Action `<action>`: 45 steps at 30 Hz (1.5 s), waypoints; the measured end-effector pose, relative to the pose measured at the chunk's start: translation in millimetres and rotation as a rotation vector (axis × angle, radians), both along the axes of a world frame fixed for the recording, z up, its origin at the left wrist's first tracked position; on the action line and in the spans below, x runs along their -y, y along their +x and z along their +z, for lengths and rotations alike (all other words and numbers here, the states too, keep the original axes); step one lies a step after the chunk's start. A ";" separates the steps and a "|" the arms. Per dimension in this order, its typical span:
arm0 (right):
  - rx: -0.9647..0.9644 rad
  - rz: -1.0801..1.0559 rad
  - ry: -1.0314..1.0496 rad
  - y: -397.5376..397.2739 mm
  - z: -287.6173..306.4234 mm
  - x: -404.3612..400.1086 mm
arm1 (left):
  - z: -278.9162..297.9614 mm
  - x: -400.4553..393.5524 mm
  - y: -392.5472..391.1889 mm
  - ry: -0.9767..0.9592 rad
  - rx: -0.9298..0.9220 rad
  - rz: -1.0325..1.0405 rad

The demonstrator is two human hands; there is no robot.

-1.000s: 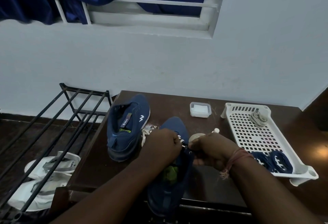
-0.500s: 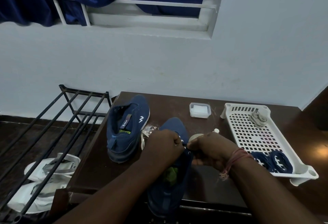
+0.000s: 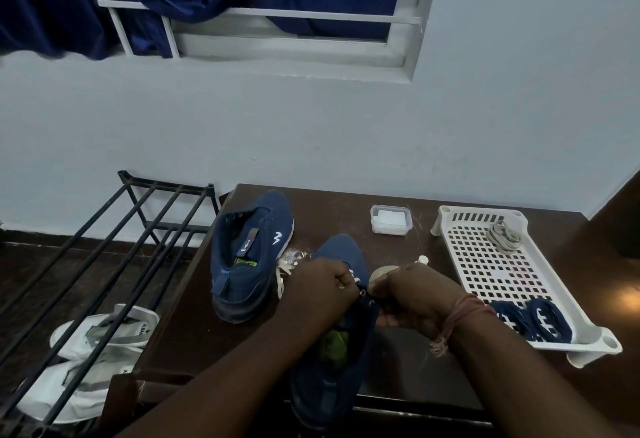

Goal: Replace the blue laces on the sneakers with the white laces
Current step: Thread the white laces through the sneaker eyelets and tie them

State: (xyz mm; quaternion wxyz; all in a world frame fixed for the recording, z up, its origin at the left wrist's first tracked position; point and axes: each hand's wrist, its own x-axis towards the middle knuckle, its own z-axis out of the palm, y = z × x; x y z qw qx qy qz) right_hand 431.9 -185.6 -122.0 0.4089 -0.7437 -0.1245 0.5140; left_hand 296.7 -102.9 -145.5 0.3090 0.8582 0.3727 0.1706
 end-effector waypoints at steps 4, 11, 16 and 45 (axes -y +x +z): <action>0.002 0.004 -0.004 0.0 0.7 0.6 | 1.7 0.1 -0.1 -0.028 -0.002 -0.016; -0.005 0.014 -0.015 2.5 -2.3 -1.5 | -9.9 0.9 0.6 0.046 -0.036 0.028; -0.100 0.030 -0.025 3.1 -6.4 -0.9 | -8.8 3.5 0.5 0.232 -0.146 0.043; -0.205 -0.417 0.405 22.2 22.7 2.9 | 41.0 -30.0 -21.5 -0.248 -0.483 -0.042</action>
